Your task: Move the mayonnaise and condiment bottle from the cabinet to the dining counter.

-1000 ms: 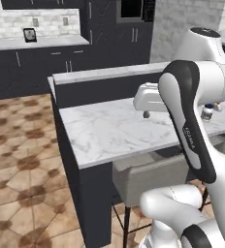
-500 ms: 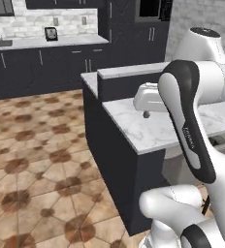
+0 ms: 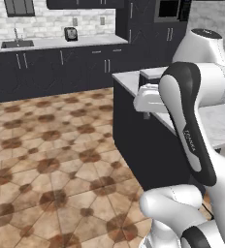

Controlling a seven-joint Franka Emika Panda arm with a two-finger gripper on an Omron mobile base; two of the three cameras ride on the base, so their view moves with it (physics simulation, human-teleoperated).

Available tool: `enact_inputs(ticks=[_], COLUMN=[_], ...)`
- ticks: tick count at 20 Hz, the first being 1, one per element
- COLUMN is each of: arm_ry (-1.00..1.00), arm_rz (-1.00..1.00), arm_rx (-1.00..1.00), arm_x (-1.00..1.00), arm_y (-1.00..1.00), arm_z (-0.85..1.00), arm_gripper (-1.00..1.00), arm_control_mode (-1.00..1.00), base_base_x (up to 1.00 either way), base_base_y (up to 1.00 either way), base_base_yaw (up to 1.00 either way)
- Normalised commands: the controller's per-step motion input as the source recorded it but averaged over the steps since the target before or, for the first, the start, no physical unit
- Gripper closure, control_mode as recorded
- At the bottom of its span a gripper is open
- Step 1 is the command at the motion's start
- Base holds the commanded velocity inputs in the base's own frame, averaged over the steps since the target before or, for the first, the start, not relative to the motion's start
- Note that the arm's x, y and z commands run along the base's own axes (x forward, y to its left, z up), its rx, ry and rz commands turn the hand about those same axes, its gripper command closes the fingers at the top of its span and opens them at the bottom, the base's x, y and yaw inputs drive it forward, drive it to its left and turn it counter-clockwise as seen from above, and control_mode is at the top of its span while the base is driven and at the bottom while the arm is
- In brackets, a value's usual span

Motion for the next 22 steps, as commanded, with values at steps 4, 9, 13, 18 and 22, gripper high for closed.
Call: enact_inputs(ticks=[4,9,13,18,22], arm_ry=[0.0,0.0,0.0,0.0,0.0], arm_rz=[0.0,0.0,0.0,0.0,0.0], arm_rx=[0.0,0.0,0.0,0.0,0.0], arm_x=[0.0,0.0,0.0,0.0,0.0], arm_y=[0.0,0.0,0.0,0.0,0.0], arm_z=[0.0,0.0,0.0,0.0,0.0], arm_gripper=[-1.0,-1.0,-1.0,-1.0,-1.0], arm_control_mode=[1.0,1.0,1.0,1.0,1.0], base_base_x=[0.92,1.0,1.0,1.0,1.0], base_base_y=[0.96,0.75,0.64,0.47,0.35], base_base_yaw=[-0.06,-0.09,-0.11,-0.11,-0.1])
